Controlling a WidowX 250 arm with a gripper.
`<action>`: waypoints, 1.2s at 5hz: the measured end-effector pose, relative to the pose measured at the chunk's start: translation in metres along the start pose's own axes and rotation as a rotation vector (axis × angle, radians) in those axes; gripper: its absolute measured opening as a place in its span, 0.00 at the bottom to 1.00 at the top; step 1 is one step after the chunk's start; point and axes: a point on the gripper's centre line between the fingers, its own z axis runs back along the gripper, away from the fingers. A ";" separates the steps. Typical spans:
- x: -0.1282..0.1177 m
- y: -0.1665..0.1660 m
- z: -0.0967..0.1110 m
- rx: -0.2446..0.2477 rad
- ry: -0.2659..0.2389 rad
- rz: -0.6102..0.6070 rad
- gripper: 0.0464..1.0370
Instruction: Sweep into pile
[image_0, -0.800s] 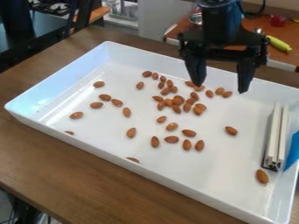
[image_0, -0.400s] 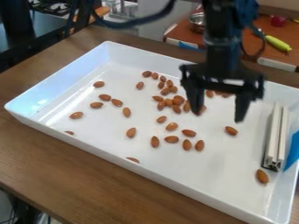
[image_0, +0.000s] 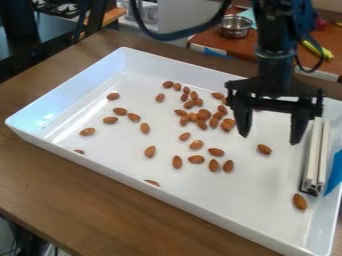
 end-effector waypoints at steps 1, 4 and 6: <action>0.004 -0.010 -0.005 -0.007 -0.002 0.022 0.96; 0.010 -0.040 -0.019 0.006 -0.016 0.038 0.96; 0.013 -0.045 -0.027 0.028 -0.024 0.060 0.93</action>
